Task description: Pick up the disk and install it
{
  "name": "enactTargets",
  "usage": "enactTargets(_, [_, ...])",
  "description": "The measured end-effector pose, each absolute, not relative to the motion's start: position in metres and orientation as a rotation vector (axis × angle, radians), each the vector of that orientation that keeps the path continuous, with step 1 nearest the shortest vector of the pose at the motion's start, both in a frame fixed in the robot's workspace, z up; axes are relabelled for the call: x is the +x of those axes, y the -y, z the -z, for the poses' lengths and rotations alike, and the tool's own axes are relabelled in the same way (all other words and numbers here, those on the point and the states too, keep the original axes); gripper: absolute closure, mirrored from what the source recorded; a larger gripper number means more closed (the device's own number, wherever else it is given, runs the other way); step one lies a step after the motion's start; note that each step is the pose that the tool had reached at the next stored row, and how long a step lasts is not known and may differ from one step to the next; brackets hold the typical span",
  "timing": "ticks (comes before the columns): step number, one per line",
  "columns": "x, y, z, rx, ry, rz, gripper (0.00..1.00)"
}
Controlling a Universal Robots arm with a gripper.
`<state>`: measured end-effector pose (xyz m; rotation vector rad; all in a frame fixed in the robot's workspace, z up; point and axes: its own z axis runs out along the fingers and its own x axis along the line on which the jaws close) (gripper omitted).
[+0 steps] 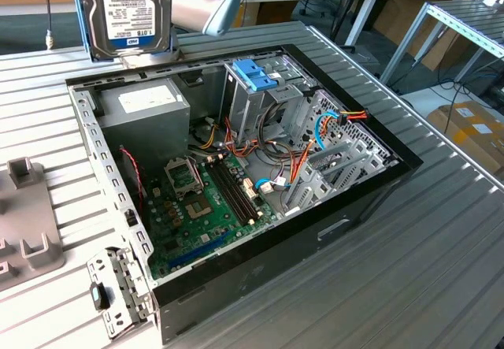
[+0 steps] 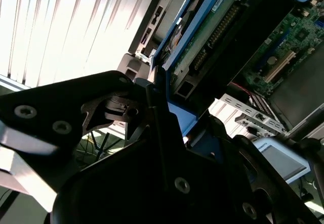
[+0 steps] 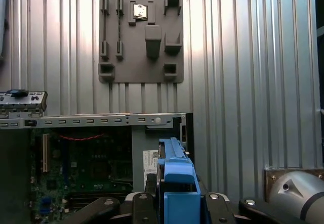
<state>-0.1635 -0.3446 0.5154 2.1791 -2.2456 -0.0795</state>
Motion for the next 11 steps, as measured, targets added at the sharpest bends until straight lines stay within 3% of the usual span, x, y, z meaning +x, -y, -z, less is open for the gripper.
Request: enactTargets(11, [-0.1635, 0.3521, -0.5154, 2.179, 2.246, 0.079, 0.63])
